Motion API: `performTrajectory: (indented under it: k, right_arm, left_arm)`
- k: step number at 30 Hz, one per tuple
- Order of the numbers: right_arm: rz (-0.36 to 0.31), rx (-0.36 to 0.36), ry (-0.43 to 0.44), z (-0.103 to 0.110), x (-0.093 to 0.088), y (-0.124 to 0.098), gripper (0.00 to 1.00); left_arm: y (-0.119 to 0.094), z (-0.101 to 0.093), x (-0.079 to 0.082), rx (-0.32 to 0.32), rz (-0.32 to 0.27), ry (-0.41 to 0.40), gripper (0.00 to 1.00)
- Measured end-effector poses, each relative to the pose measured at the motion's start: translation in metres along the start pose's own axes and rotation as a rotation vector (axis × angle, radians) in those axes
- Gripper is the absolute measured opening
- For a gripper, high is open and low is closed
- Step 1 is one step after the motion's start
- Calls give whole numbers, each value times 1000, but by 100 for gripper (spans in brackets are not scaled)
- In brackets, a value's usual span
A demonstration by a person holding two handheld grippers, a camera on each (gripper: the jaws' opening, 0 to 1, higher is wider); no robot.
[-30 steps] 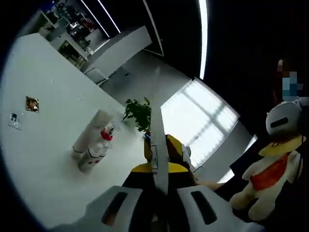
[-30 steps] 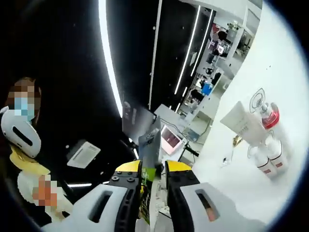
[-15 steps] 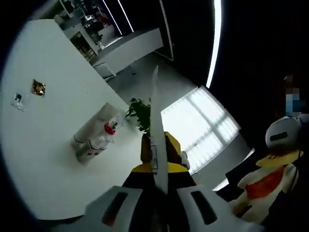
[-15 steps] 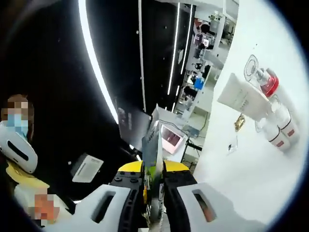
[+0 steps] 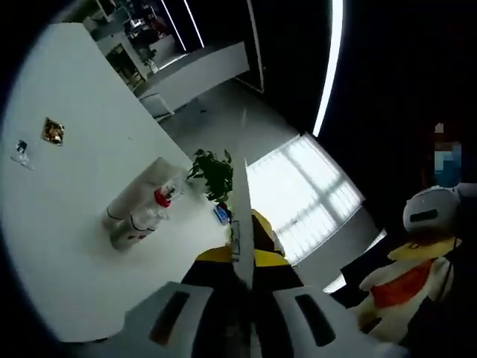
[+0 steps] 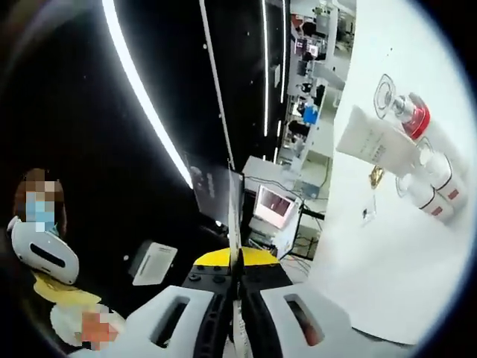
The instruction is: Arrange the skincare products in the storage area until every visible bottle or jar stands upright without overlapping.
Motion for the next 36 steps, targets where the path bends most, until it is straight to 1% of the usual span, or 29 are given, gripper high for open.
performTrajectory:
  k: [1, 2, 3, 5, 6, 7, 8, 10, 11, 12, 13, 14, 15, 17, 19, 21, 22, 23, 25, 27, 28, 30, 32, 33, 35, 36]
  right_arm:
    - [-6, 5, 6, 1, 1, 0, 1]
    - [-34, 19, 32, 3, 5, -2, 1]
    - [-49, 28, 36, 4, 7, -3, 1]
    - [-42, 14, 21, 4, 8, -4, 1]
    - [-17, -14, -8, 2, 7, -5, 1]
    - [2, -39, -23, 0, 6, -6, 1]
    - [-19, -27, -17, 2, 8, -5, 1]
    - [-9, -27, -24, 3, 7, -5, 1]
    - [1, -36, -31, 3, 6, -4, 1]
    - [31, -45, -42, 2, 4, -4, 1]
    - [67, -56, -64, 2, 1, -4, 1]
    - [80, -77, -80, 2, -1, -2, 1]
    - [62, -75, -73, 3, 0, -1, 1]
    - [52, -76, -84, 1, 1, -1, 1]
    - [47, -86, -88, -1, 2, -1, 1]
    - [43, -83, -95, -1, 3, 0, 1]
    - [40, -75, -111, -1, 4, 1, 2]
    - [18, -58, -138, 0, 4, 1, 2]
    - [4, -39, -142, 1, 3, 0, 4]
    - [25, -47, -137, 0, 1, -1, 6]
    - [49, -58, -152, -1, -3, -1, 7]
    - [66, -55, -156, -1, -8, -1, 7]
    - [63, -60, -145, -1, -11, 0, 6]
    - [55, -68, -146, -2, -11, -1, 5]
    - [59, -97, -124, -6, -11, -1, 2]
    - [56, -118, -95, -8, -12, 0, 2]
  left_arm:
    - [-2, 0, -1, 5, 26, 26, 11]
    - [-2, -2, -3, 6, 48, 66, 13]
    - [-3, -3, -5, -2, 72, 71, 14]
    - [-3, -6, -5, -11, 59, 70, 9]
    - [-4, -7, -4, -16, 39, 71, 3]
    - [-4, -7, -3, -19, 26, 63, 1]
    - [-3, -7, -4, -21, 36, 52, 2]
    - [-2, -4, -3, 3, 26, 64, 2]
    - [-2, -2, -2, 7, 21, 56, 3]
    - [-2, -1, 0, 15, 3, 54, 5]
    - [-2, 1, 6, 24, -50, 41, 5]
    - [-3, 1, 8, 24, -57, 22, 4]
    - [-5, 3, 8, 30, -53, 33, 3]
    - [-4, 3, 9, 36, -71, 39, 0]
    - [-3, 3, 9, 38, -89, -41, 0]
    - [-3, 4, 9, 35, -114, -32, 0]
    - [-2, 3, 9, 21, -131, -62, 0]
    - [-2, 1, 10, 11, -147, -93, 0]
    - [-1, 1, 9, -7, -167, -101, 0]
    - [-1, 0, 11, -11, -203, -123, 0]
    - [-1, 0, 14, -23, -241, -146, 0]
    - [-3, 3, 18, -23, -279, -173, 0]
    - [-4, 6, 17, -26, -265, -173, 0]
    - [-4, 6, 17, -17, -258, -167, 0]
    - [-6, 8, 16, 1, -248, -161, 0]
    - [-7, 10, 16, 17, -248, -159, 0]
Point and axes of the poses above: the point that each gripper's makers call its tool centre point, and the gripper's own axes: y roughly forward along the fingers, z roughly to its left, x roughly out of its top, the point moved 8 cm from there along -y, roughly backward along the fingers, and after that the axes turned 7 degrees about y, right-handed, at the moved point
